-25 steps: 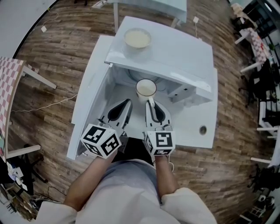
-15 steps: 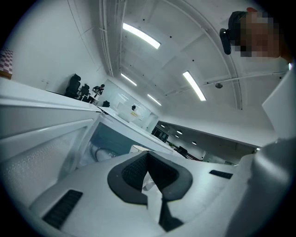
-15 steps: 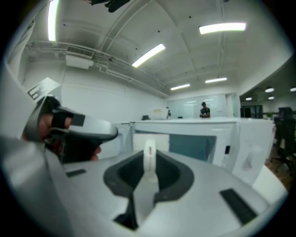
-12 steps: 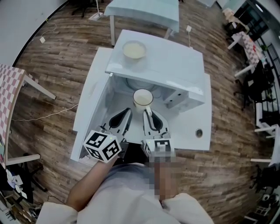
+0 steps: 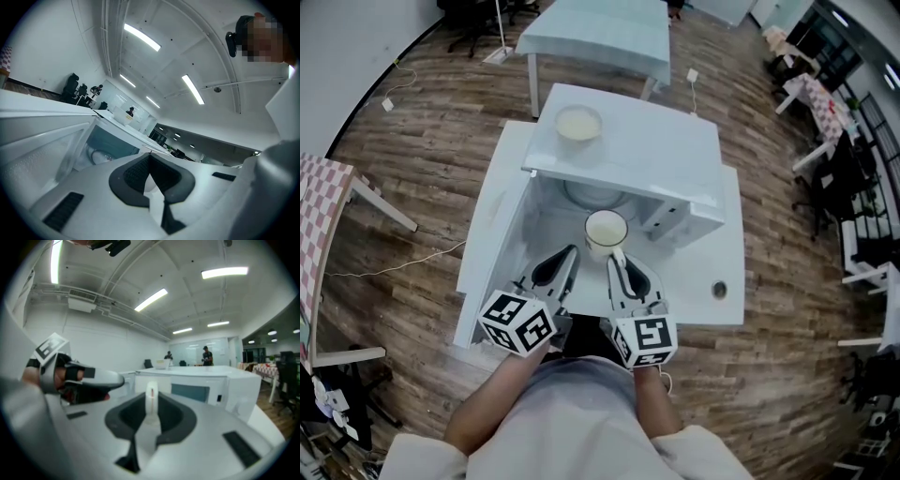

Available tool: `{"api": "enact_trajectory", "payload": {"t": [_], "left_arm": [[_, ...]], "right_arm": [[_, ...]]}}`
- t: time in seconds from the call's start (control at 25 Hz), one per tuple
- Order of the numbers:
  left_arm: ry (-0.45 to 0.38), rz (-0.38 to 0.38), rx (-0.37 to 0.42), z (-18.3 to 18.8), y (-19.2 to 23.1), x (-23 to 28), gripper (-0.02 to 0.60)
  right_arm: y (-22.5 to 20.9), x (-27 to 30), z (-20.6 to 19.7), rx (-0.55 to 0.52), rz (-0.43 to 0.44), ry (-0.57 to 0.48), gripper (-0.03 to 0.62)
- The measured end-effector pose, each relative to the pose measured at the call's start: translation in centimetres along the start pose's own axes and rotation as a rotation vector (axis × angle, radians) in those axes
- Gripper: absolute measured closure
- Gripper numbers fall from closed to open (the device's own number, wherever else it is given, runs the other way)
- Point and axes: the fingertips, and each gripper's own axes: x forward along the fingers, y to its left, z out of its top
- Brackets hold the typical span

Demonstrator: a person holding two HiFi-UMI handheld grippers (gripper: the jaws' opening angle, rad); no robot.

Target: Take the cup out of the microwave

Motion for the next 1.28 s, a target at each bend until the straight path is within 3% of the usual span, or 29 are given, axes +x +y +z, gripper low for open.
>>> {"api": "enact_trajectory", "payload": {"t": [0.4, 0.88, 1.28], "left_arm": [[-0.009, -0.028, 0.009, 0.5, -1.7, -1.1, 0.571], [-0.018, -0.049, 0.131, 1.6, -4.2, -3.3, 0.571], [-0.033, -0.061, 0.168, 3.3, -5.6, -3.4, 0.571]], "right_arm": [[0.6, -2.5, 2.0, -0.002, 0.005, -0.041, 0.525], [1.6, -5.8, 5.2, -0.007, 0.031, -0.076, 0.525], [1.4, -7.2, 7.2, 0.011, 0.044, -0.100, 0.525]]}}
